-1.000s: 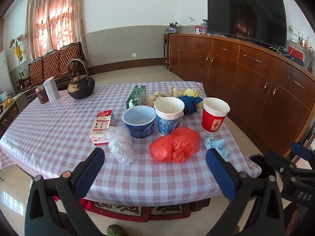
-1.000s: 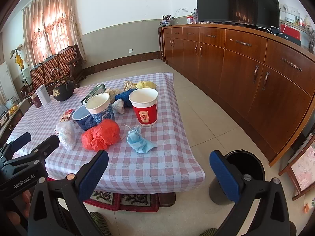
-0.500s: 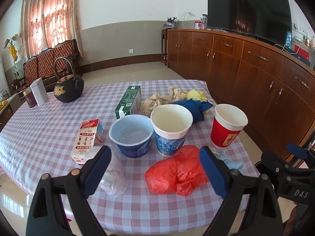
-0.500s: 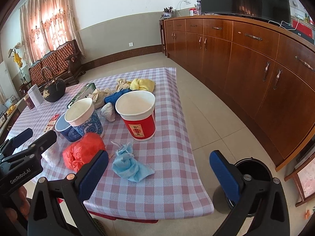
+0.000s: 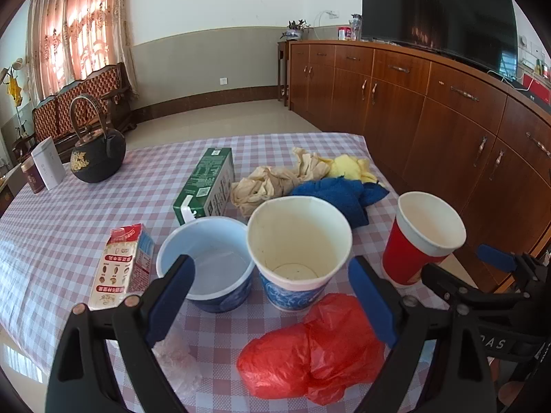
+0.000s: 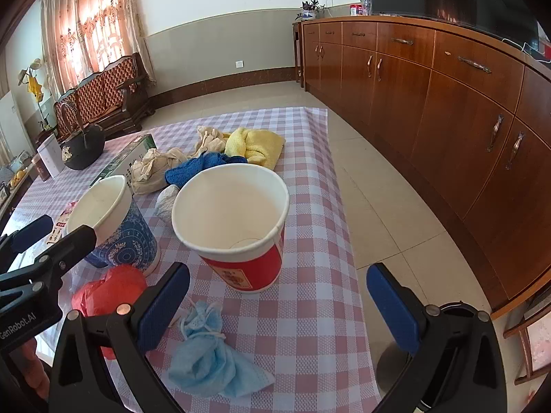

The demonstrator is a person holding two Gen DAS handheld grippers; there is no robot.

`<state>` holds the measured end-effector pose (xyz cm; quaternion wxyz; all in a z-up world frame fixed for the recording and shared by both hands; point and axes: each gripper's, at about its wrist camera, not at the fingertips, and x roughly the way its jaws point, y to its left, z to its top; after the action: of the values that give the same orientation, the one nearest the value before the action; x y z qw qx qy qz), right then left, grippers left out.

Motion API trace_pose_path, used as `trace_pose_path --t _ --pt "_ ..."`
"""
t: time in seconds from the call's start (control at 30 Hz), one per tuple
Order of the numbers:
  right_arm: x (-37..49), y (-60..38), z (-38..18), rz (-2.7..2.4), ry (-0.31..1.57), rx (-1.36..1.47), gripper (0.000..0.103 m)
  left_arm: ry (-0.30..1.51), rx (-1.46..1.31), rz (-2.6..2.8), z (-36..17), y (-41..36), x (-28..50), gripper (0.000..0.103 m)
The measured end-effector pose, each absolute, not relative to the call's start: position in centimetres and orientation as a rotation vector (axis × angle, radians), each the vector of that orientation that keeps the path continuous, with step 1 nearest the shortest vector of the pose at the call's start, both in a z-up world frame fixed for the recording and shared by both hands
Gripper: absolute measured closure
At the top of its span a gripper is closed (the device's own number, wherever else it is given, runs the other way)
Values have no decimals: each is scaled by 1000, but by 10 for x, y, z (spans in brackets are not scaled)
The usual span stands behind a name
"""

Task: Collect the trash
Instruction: 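Grasp the blue-patterned cup with the left tool while the right tool grasps the red-and-white cup, then carry both cups over the black trash bin with both tools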

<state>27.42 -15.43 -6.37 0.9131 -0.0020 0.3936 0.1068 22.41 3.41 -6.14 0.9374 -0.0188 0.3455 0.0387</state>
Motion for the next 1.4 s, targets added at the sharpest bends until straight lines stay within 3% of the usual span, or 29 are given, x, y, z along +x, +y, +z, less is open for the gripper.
trace_pose_path --t 0.43,0.5,0.57,0.6,0.67,0.9,1.4 --pt "303 -144 -76 241 790 -4 2 712 -6 65 -70 30 249 12" --pt "303 -144 -76 255 778 -4 10 709 1 61 -71 28 250 17" --pt "306 -142 -76 277 782 -6 36 713 7 46 -73 27 252 24" --pt "307 -141 -77 287 788 -5 42 714 9 36 -74 26 252 31" --pt "307 -140 -77 292 782 -12 41 717 24 29 -75 23 253 38" --pt "303 -144 -75 307 768 3 43 691 8 4 -72 25 249 47" --pt "263 -175 -40 315 704 63 43 627 -64 -79 -44 25 221 50"
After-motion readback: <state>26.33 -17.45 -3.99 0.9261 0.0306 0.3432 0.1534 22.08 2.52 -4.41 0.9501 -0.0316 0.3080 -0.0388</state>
